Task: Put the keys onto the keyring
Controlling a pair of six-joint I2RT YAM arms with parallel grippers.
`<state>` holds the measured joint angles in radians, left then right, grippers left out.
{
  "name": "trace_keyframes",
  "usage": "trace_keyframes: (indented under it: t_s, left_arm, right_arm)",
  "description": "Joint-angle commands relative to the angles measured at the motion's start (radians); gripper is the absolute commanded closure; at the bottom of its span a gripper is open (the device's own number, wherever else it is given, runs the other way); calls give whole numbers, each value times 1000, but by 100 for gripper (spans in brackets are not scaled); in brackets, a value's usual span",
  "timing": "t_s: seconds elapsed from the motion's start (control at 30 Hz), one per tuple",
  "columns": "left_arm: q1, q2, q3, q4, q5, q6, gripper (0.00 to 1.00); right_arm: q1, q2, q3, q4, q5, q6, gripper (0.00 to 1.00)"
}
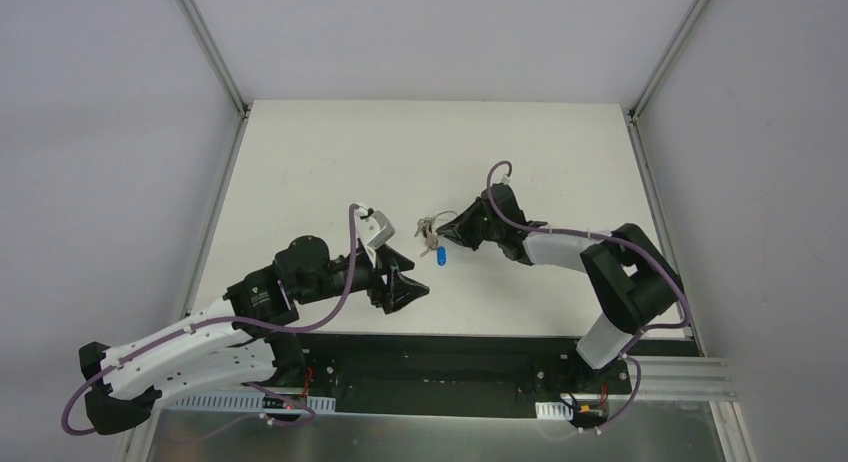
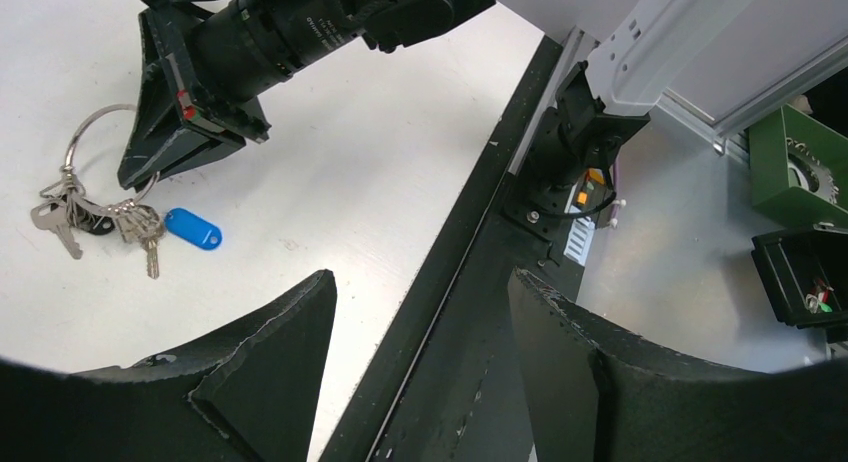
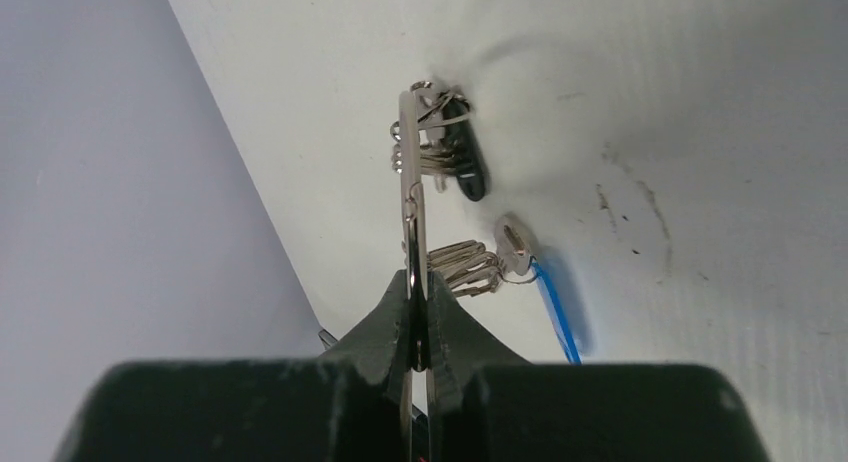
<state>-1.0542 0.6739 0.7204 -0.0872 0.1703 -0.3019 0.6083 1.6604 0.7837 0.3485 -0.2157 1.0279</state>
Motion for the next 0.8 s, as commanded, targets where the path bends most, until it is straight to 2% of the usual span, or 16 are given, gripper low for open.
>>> trace_keyframes:
  t_s: [0.0, 0.13, 0.27, 0.4, 0.47, 0.63, 0.77]
  left_arm:
    - [-3, 6, 7, 40, -14, 10, 37]
    - [-4, -2, 3, 40, -20, 13, 37]
    - [-3, -1, 1, 40, -27, 17, 37]
    - [-3, 3, 3, 42, -19, 17, 37]
    - [-3, 3, -2, 46, -21, 17, 37]
    - [-3, 4, -17, 61, -38, 20, 37]
    - [-3, 2, -38, 81, -82, 27, 37]
  right_arm:
    - [-19, -13, -38, 62, 16, -24, 97]
    - [-45, -46, -81, 59, 13, -36, 93]
    - [-69, -101, -109, -5, 29, -74, 80]
    - [-83, -180, -129, -98, 71, -134, 62]
    - [-89, -232, -137, -152, 101, -164, 56]
    - [-93, -368, -129, -308, 165, -250, 50]
    - [-76, -432, -55, -459, 206, -338, 49]
